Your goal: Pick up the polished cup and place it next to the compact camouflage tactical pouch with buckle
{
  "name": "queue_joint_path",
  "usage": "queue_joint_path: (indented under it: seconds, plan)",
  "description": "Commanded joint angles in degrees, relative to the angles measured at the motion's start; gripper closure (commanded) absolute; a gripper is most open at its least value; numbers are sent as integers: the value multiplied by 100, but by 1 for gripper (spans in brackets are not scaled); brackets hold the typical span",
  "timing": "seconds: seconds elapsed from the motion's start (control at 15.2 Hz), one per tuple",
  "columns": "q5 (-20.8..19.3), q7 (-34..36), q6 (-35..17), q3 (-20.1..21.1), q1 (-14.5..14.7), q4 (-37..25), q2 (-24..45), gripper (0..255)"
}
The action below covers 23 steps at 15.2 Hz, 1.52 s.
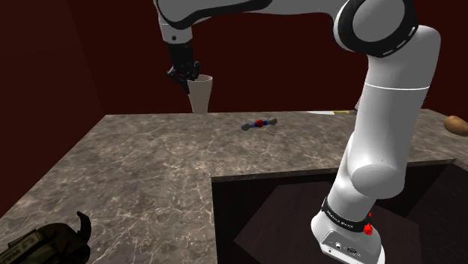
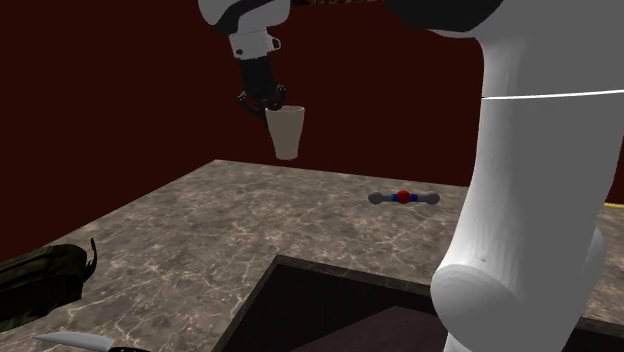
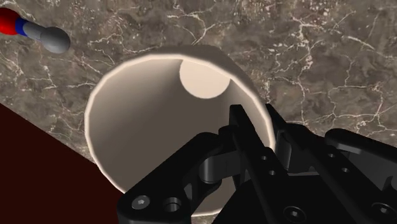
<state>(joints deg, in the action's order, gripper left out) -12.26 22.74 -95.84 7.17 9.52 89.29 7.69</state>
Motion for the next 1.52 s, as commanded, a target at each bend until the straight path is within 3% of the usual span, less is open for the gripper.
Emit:
queue_joint_path:
  seconds: [0.0,0.73,1.45]
  plan:
    - [20,231,5,98,121,251,-215,255]
    - [147,1596,213,768,842,772,-685,255]
    - [190,3079,593,1512,1627,428,-438,255]
